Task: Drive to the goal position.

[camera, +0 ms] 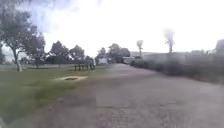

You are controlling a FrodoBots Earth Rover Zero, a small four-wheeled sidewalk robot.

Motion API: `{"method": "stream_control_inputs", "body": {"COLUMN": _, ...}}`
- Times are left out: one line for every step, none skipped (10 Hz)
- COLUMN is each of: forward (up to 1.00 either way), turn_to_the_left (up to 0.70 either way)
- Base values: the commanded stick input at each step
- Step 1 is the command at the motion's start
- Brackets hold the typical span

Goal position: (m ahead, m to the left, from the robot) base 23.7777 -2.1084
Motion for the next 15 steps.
{"method": "stream_control_inputs", "body": {"forward": 0.70, "turn_to_the_left": -0.32}}
{"method": "stream_control_inputs", "body": {"forward": 0.70, "turn_to_the_left": -0.32}}
{"method": "stream_control_inputs", "body": {"forward": 0.70, "turn_to_the_left": -0.22}}
{"method": "stream_control_inputs", "body": {"forward": 0.70, "turn_to_the_left": -0.15}}
{"method": "stream_control_inputs", "body": {"forward": 0.70, "turn_to_the_left": 0.00}}
{"method": "stream_control_inputs", "body": {"forward": 0.70, "turn_to_the_left": 0.00}}
{"method": "stream_control_inputs", "body": {"forward": 0.70, "turn_to_the_left": 0.00}}
{"method": "stream_control_inputs", "body": {"forward": 0.70, "turn_to_the_left": 0.00}}
{"method": "stream_control_inputs", "body": {"forward": 0.70, "turn_to_the_left": 0.00}}
{"method": "stream_control_inputs", "body": {"forward": 0.70, "turn_to_the_left": 0.00}}
{"method": "stream_control_inputs", "body": {"forward": 0.70, "turn_to_the_left": 0.00}}
{"method": "stream_control_inputs", "body": {"forward": 0.70, "turn_to_the_left": 0.00}}
{"method": "stream_control_inputs", "body": {"forward": 0.70, "turn_to_the_left": 0.00}}
{"method": "stream_control_inputs", "body": {"forward": 0.70, "turn_to_the_left": 0.00}}
{"method": "stream_control_inputs", "body": {"forward": 0.70, "turn_to_the_left": 0.00}}
